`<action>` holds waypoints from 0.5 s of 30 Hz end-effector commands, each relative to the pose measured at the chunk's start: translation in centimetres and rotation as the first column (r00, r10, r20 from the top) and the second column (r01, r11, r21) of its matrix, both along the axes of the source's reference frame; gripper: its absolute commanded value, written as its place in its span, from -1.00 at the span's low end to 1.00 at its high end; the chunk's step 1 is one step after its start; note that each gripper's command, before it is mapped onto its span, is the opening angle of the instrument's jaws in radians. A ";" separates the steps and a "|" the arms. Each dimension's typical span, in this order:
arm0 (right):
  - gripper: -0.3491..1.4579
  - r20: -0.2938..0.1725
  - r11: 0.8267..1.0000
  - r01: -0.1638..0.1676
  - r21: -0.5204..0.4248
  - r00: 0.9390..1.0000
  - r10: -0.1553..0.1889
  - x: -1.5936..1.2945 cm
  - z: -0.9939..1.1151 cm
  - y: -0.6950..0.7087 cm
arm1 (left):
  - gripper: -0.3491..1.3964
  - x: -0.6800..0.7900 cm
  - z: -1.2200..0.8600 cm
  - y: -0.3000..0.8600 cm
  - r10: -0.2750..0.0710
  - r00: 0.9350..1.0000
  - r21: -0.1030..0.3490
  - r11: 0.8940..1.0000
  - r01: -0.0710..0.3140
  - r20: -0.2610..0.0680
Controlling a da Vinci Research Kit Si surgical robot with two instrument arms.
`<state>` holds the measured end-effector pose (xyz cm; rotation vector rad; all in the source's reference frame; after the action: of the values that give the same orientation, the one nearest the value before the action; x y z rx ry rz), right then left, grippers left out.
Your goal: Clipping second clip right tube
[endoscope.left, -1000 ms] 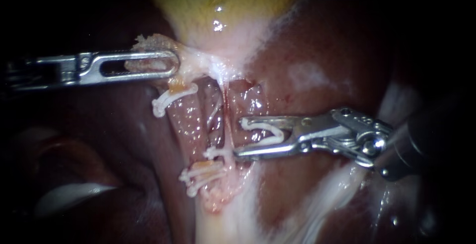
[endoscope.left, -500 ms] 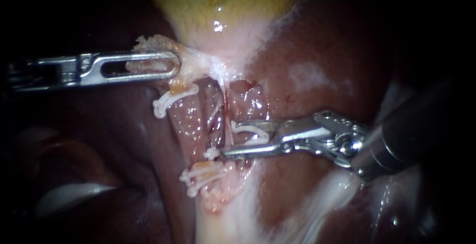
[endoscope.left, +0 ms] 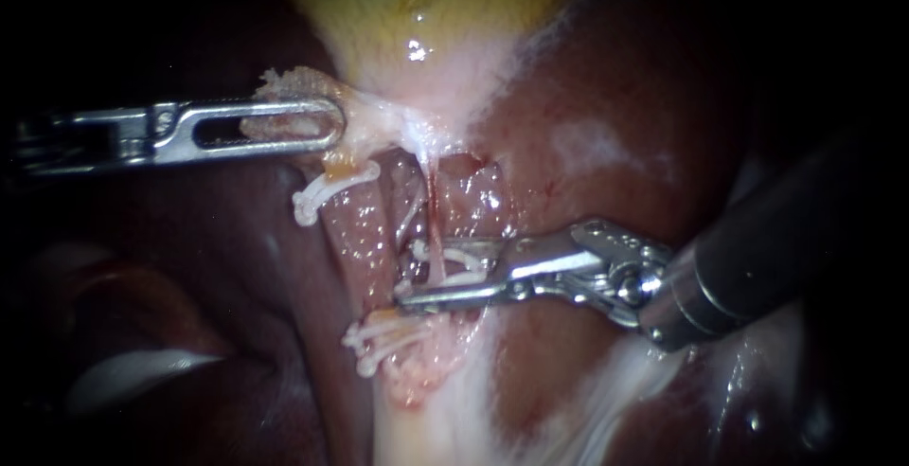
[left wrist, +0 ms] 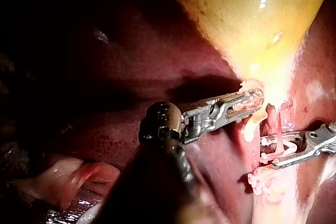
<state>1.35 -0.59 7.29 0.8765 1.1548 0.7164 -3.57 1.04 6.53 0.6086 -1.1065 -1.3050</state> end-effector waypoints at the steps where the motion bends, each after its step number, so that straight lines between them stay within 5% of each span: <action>1: -0.09 -0.002 1.000 0.003 -0.001 1.000 -0.003 0.01 0.00 -0.01 | -1.00 0.00 0.00 0.00 0.000 1.000 0.000 1.000 0.000 0.000; 15: -0.09 -0.029 1.000 0.008 0.013 1.000 -0.008 0.03 -0.06 -0.03 | -1.00 0.00 0.00 -0.01 0.000 1.000 0.000 1.000 0.000 0.000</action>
<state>1.37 -0.62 7.22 0.9087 1.1760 0.7077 -3.57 1.03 6.53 0.6080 -1.1069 -1.3050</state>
